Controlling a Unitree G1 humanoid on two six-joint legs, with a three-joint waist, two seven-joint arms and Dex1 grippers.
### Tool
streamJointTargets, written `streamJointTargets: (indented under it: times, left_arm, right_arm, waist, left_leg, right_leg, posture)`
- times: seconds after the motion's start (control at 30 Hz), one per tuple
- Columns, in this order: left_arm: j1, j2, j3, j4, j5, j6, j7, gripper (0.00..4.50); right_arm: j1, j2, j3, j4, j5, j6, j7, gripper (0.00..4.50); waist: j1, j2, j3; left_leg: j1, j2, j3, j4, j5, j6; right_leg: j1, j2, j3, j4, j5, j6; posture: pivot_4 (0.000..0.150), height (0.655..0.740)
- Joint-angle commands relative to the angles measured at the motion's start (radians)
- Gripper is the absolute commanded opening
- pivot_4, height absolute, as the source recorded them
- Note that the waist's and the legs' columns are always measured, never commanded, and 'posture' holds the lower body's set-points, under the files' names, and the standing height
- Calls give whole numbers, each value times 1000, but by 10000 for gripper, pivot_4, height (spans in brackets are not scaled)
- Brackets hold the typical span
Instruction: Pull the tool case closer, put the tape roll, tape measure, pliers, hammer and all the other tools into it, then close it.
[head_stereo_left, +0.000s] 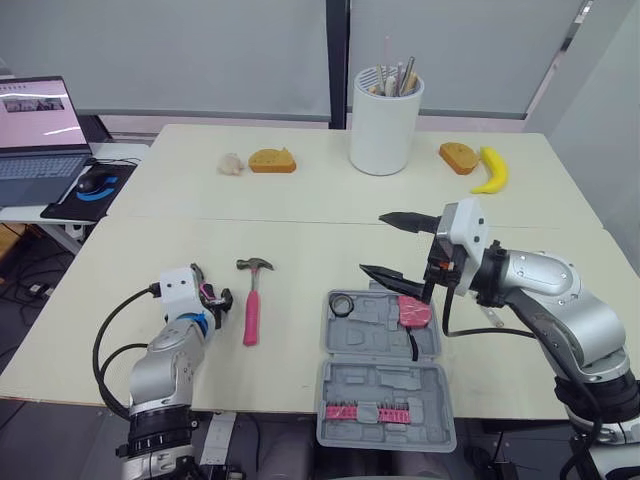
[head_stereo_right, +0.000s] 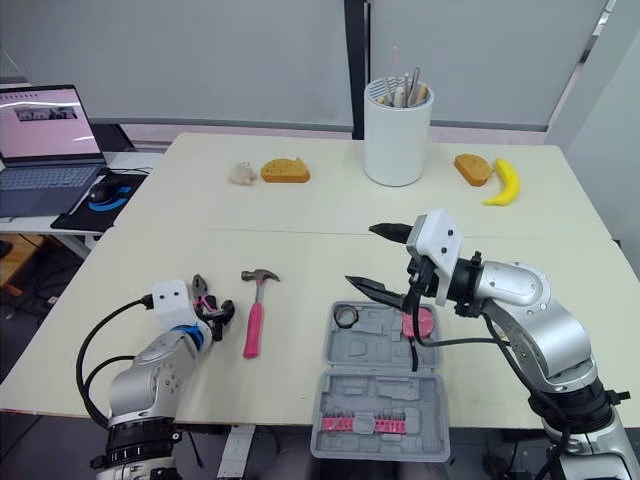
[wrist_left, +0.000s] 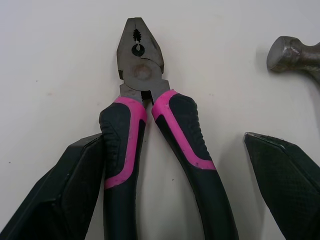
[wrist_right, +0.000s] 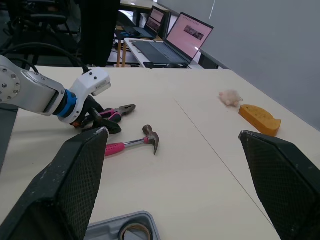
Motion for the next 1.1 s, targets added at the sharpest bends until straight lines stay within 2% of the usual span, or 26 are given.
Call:
streamJointTargets:
  times: [0.03, 0.2, 0.3, 0.43, 0.77, 0.93, 1.1]
  left_arm:
    - [-17, 0, 9, 19, 18, 17, 29, 45000]
    - [-38, 18, 12, 63, 27, 12, 34, 45000]
    - [-39, 23, 14, 62, 23, 17, 32, 39061]
    - [-33, 18, 22, 50, 15, 33, 40, 26582]
    - [-4, 40, 27, 13, 14, 28, 21, 26054]
    - [52, 196, 22, -115, -8, 51, -140, 26053]
    - [120, 442, -12, -250, -88, 51, -463, 26053]
  right_arm:
    - [-27, -4, -12, -47, 5, 3, -11, 44569]
    - [-32, -3, -7, -47, 3, 4, -15, 44569]
    - [-32, -5, -7, -45, 2, 2, -12, 45000]
    - [-31, -3, -8, -41, -4, -6, -16, 45000]
    - [-14, -6, -9, -36, -5, -15, -15, 45000]
    - [16, -41, -42, -19, 10, -23, 18, 45000]
    - [55, -85, -69, -25, 20, -25, 51, 45000]
  waist:
    - [0, 0, 0]
    - [-1, 0, 0]
    - [-1, 0, 0]
    - [-1, 0, 0]
    - [-3, 0, 0]
    - [-10, -1, 0]
    - [-1, -1, 2]
  left_leg:
    - [0, 0, 0, 0, 0, 0]
    - [0, 0, 0, 0, 0, 0]
    - [0, 0, 0, 0, 0, 0]
    - [0, 0, 0, 0, 0, 0]
    - [0, 0, 0, 0, 0, 0]
    - [0, 0, 0, 0, 0, -1]
    - [0, 1, -1, 0, 0, -1]
  right_leg:
    - [0, 0, 0, 0, 0, 0]
    - [0, 0, 0, 0, 0, 0]
    - [0, 0, 0, 1, 0, 0]
    - [0, 0, 0, 1, 0, 0]
    - [0, 0, 0, 0, 0, 0]
    - [-1, 1, 1, 0, 0, 0]
    - [-3, 0, 1, -1, 0, 0]
  posture:
    - [1500, 7400]
    - [1500, 7400]
    - [1500, 7400]
    - [1500, 7400]
    - [1500, 7400]
    - [1500, 7400]
    - [1500, 7400]
